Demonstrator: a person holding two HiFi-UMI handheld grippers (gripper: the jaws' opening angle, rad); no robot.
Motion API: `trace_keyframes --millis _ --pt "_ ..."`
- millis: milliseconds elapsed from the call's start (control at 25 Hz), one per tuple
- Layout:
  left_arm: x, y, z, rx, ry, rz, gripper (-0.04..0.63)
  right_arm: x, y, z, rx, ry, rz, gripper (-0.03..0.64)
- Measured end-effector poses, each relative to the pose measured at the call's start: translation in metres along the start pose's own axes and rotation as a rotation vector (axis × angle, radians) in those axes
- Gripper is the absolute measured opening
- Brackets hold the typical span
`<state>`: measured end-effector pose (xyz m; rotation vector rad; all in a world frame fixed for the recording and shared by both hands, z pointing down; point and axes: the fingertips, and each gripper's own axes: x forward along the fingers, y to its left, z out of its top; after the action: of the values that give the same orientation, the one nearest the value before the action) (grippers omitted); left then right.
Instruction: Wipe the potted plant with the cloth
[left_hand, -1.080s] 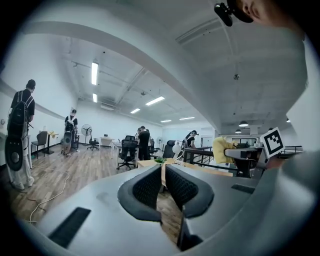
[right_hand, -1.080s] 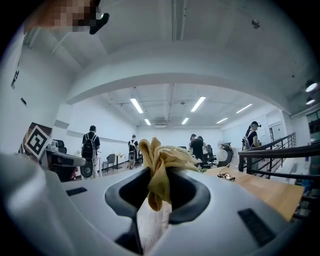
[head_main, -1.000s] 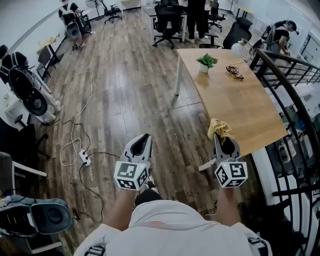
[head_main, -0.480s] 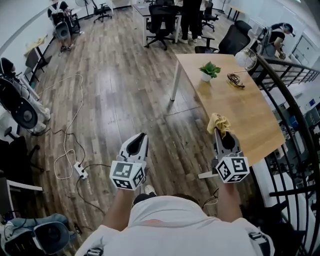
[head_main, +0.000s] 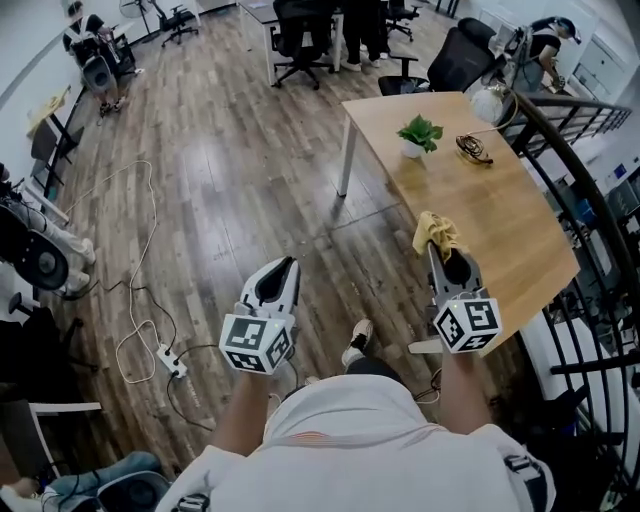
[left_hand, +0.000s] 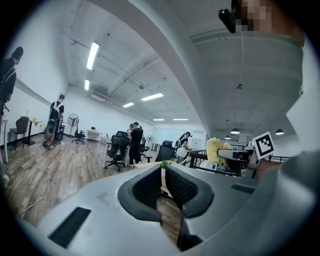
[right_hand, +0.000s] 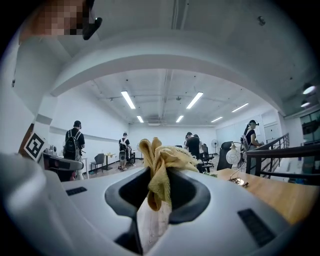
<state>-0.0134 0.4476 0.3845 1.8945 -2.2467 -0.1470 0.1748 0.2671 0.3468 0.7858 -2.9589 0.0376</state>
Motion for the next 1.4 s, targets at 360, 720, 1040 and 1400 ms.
trace_keyframes --millis 360,720,1040,1400 --pt "0.136 0.016 0.028 0.032 0.034 -0.053 0.034 0.092 -0.092 0.009 0.049 -0.025 -0.046 0.149" --pt "0.289 0.002 0.038 0.046 0.070 -0.088 0.032 0.177 -0.215 0.007 0.078 -0.015 -0.067 0.149" --pt "0.394 -0.001 0.038 0.063 0.121 -0.146 0.034 0.218 -0.292 -0.005 0.125 -0.008 -0.121 0.149" --pt "0.525 0.005 0.031 0.056 0.181 -0.341 0.032 0.255 -0.356 -0.025 0.156 0.016 -0.297 0.149"
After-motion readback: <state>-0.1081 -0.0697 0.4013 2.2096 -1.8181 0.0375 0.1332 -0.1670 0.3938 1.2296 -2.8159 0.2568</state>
